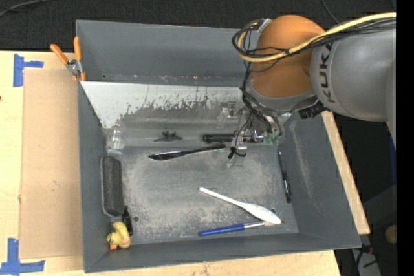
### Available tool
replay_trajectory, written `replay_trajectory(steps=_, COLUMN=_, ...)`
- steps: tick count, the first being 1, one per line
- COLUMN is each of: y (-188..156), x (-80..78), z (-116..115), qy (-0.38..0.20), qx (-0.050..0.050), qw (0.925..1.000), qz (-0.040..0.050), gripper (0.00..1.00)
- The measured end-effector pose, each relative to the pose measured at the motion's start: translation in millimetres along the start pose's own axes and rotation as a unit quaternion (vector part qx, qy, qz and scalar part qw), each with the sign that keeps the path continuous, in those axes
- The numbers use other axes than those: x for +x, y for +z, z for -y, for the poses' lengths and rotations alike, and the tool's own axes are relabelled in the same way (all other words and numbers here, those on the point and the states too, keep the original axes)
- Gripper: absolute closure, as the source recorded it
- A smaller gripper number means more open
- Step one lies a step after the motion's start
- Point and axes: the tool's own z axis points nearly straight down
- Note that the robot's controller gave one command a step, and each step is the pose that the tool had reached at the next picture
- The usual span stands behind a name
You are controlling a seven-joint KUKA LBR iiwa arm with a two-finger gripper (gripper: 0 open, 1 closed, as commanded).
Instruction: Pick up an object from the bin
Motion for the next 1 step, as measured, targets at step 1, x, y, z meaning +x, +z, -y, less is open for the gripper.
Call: replay_trajectory(steps=1, y=-4.1, x=-1.7, z=0.2, qy=0.000, qx=0.000, qw=1.0000, qz=0.0036, gripper=0.00)
